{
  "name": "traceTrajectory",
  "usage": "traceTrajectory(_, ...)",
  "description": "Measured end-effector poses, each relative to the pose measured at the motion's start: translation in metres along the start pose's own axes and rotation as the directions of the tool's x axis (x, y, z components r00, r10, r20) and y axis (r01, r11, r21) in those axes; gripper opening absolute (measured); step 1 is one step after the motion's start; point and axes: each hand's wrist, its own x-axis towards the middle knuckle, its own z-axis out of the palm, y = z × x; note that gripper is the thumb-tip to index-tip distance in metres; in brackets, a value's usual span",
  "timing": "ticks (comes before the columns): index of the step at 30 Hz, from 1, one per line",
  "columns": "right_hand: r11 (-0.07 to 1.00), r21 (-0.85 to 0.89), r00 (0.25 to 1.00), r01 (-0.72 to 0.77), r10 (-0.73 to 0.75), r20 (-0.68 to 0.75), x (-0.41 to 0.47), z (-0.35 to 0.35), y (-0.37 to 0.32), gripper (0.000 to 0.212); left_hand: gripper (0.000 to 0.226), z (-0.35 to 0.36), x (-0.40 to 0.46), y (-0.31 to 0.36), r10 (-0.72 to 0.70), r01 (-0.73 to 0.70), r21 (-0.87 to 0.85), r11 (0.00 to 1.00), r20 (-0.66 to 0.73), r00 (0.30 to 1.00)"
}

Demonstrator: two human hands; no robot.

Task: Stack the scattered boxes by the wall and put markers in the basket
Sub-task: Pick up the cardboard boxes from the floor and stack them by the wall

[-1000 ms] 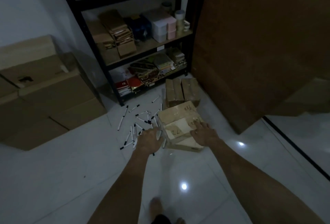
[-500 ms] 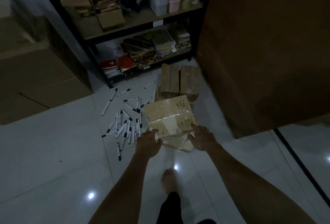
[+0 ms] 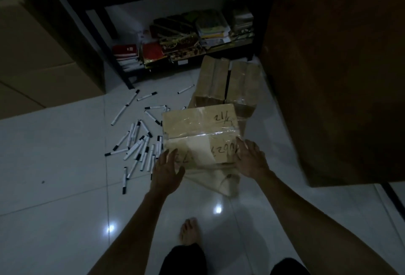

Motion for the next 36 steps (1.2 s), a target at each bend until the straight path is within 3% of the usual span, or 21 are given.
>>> traceTrajectory(4,0.989,0.102,0.980,0.109,-0.090,-0.180,0.045,0.030,0.022,0.062,0.067,0.036,0.034,-0.020,0.039,-0.043,-0.021,0.999,-0.173,0.984)
traceTrajectory(8,0.952,0.224,0.953,0.208,-0.146,-0.266,0.094,0.047,0.031,0.063,0.075,0.056,0.074,-0.037,0.041,-0.069,-0.080,0.994,-0.314,0.949)
traceTrajectory(16,0.850,0.441,0.937,0.290,-0.159,-0.310,0.137,0.065,0.041,0.063,0.075,0.090,0.093,-0.050,-0.065,-0.026,-0.260,0.965,-0.333,0.941)
traceTrajectory(21,0.665,0.660,0.933,0.349,-0.184,-0.308,0.139,0.067,0.047,0.066,0.074,0.092,0.092,-0.051,-0.027,-0.114,-0.353,0.929,-0.370,0.929)
traceTrajectory(25,0.543,0.766,0.939,0.343,-0.202,-0.277,0.143,0.069,0.050,0.069,0.071,0.095,0.100,-0.062,-0.107,-0.067,-0.465,0.883,-0.338,0.935)
traceTrajectory(31,0.499,0.801,0.940,0.330,-0.252,-0.230,0.157,0.062,0.056,0.074,0.063,0.090,0.124,-0.081,-0.152,-0.090,-0.729,0.679,-0.259,0.954)
traceTrajectory(36,0.269,0.921,0.945,0.281,-0.246,-0.217,0.179,0.058,0.056,0.073,0.050,0.079,0.158,-0.079,-0.106,-0.159,-0.850,0.503,-0.244,0.964)
